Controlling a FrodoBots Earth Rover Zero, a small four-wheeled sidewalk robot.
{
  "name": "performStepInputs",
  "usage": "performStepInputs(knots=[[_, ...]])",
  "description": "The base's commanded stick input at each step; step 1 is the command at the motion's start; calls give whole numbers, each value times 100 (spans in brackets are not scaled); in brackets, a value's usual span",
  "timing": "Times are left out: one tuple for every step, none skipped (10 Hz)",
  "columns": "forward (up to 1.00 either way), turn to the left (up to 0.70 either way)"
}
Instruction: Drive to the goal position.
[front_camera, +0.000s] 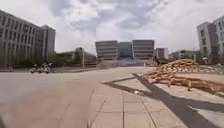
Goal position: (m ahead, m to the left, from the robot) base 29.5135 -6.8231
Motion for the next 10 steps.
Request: performStepInputs(knots=[[70,7],[70,3],[70,3],[70,3],[70,3],[70,3],[70,1],[70,0],[70,0],[70,0]])
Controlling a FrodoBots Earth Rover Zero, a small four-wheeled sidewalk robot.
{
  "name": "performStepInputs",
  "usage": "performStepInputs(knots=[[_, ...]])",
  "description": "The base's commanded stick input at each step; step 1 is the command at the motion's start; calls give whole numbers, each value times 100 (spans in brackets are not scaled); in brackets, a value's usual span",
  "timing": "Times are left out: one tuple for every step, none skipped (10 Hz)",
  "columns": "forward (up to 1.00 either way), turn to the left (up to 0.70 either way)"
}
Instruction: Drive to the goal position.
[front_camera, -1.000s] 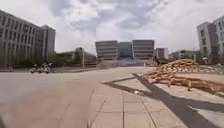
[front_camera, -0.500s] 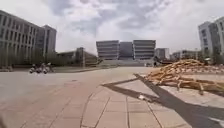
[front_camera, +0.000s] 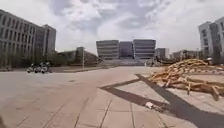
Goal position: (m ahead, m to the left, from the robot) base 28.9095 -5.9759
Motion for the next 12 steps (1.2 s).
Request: performStepInputs(knots=[[70,0],[70,0],[70,0],[70,0],[70,0],[70,0],[70,0],[70,0],[70,0],[70,-1],[70,-3],[70,-3]])
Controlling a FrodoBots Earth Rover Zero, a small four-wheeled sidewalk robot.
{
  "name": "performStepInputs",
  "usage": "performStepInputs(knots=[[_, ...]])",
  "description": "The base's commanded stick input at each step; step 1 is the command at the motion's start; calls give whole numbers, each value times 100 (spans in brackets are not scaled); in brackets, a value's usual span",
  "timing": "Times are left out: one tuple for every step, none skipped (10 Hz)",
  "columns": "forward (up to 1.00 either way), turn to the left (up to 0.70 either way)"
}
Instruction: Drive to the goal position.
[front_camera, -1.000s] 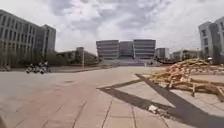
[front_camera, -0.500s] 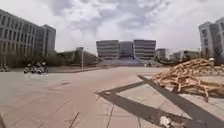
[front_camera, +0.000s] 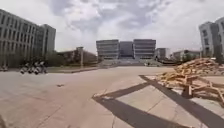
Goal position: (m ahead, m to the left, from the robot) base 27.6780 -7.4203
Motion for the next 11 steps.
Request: performStepInputs(knots=[[70,-1],[70,0],[70,0],[70,0],[70,0],[70,-1],[70,-2],[70,-11],[70,-28],[70,-12],[70,-2]])
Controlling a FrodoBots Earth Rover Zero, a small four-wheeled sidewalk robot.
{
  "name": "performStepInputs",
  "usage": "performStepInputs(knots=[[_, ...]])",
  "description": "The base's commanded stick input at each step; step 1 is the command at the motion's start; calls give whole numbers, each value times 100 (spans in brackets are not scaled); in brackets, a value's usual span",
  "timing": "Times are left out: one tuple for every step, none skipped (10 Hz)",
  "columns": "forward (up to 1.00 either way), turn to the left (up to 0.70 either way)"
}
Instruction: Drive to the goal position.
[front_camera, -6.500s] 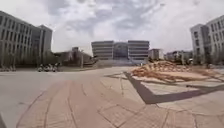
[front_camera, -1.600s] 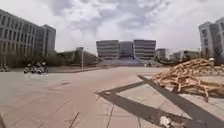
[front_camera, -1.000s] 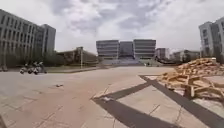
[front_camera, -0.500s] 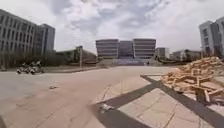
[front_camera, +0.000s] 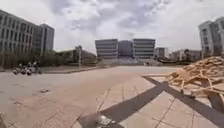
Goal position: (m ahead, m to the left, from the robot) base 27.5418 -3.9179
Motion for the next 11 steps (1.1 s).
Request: performStepInputs(knots=[[70,0],[70,0],[70,0],[70,0],[70,0],[70,0],[70,0],[70,0],[70,0],[70,0],[70,0]])
